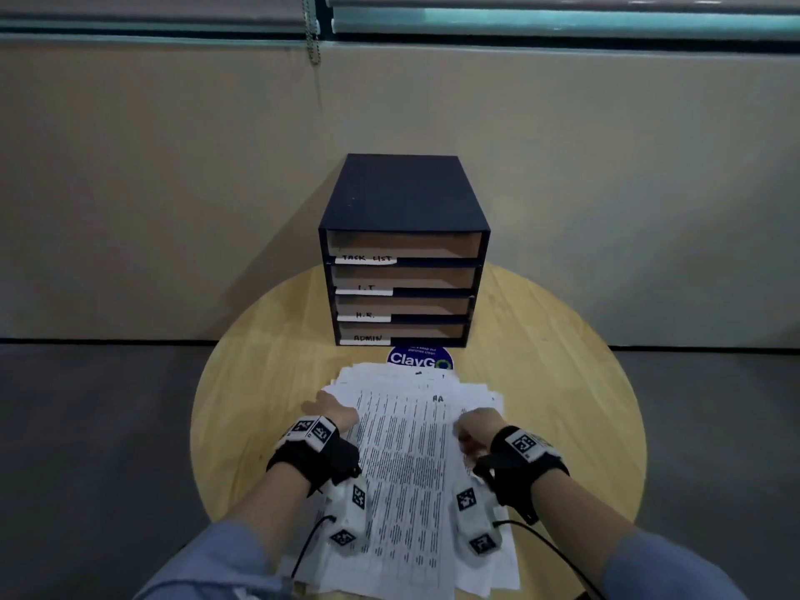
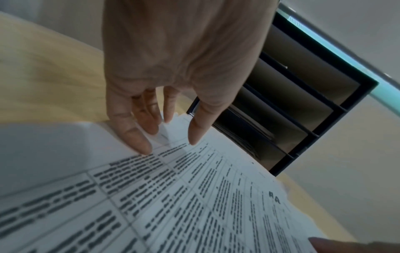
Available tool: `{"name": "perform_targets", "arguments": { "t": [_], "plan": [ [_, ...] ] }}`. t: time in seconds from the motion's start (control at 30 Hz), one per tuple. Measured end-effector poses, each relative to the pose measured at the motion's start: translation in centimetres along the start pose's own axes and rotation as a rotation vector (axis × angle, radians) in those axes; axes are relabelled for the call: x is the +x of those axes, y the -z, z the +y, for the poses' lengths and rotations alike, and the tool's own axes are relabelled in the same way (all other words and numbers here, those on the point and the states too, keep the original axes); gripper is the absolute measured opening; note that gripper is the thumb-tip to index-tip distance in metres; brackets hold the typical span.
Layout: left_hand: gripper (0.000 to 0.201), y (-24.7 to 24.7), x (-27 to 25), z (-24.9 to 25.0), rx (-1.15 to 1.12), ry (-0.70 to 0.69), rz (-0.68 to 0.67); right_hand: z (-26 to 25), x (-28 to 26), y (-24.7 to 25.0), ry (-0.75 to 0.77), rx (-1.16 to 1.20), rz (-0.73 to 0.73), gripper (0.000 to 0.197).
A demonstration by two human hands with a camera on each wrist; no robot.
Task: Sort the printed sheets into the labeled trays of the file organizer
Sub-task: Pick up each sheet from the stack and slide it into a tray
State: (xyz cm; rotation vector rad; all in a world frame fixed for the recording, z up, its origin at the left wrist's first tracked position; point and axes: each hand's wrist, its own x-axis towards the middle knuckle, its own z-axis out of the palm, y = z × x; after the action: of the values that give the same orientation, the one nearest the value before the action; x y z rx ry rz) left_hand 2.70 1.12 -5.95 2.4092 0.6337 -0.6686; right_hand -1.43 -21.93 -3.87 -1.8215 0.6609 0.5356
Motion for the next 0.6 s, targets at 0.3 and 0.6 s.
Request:
{"name": "perform_targets", "arguments": {
  "t": [0.3, 0.6],
  "plan": [
    [0.09, 0.2, 0.9, -1.0, -0.12, 0.022, -0.026, 0.1, 0.7, -1.9, 0.133, 0.002, 0.13, 0.015],
    [0.027, 1.8, 0.9, -2.3, -0.802, -0.139, 0.051, -1.6, 1.1, 0.5, 0.128, 0.306, 0.061, 0.016]
  ]
}}
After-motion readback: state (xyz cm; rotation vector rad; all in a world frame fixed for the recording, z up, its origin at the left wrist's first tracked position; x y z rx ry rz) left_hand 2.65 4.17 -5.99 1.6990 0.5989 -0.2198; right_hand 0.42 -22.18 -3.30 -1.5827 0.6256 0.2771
